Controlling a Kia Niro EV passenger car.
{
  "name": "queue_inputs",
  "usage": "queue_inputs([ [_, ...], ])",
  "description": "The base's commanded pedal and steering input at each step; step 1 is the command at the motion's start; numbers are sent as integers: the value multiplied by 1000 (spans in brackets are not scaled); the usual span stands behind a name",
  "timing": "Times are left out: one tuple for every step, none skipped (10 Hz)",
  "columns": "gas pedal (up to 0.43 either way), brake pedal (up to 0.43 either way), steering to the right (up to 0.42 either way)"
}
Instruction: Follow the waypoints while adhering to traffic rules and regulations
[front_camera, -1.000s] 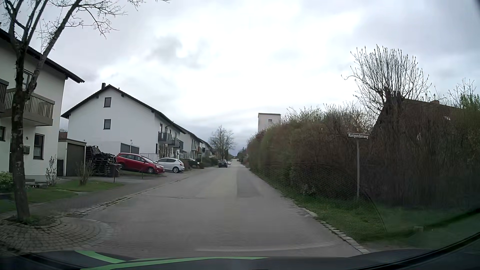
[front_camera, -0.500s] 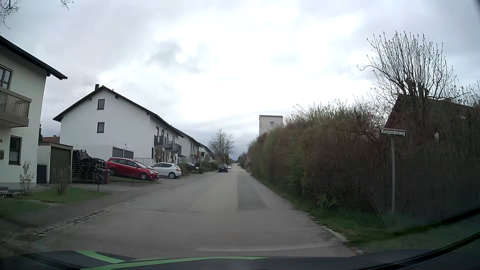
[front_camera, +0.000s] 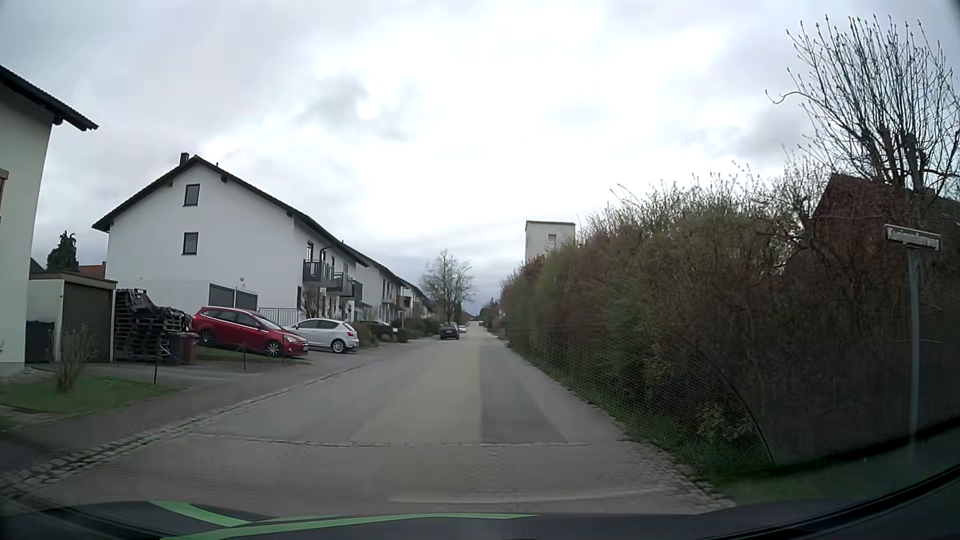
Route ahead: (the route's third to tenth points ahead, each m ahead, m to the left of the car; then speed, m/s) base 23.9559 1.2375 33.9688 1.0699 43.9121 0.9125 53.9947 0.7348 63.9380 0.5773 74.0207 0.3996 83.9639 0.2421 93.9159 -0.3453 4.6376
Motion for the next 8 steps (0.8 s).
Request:
queue_inputs([
  [197, 0, -9],
  [197, 0, -7],
  [197, 0, -7],
  [197, 0, -7],
  [197, 0, -4],
  [197, 0, 0],
  [197, 0, 1],
  [197, 0, 1],
])
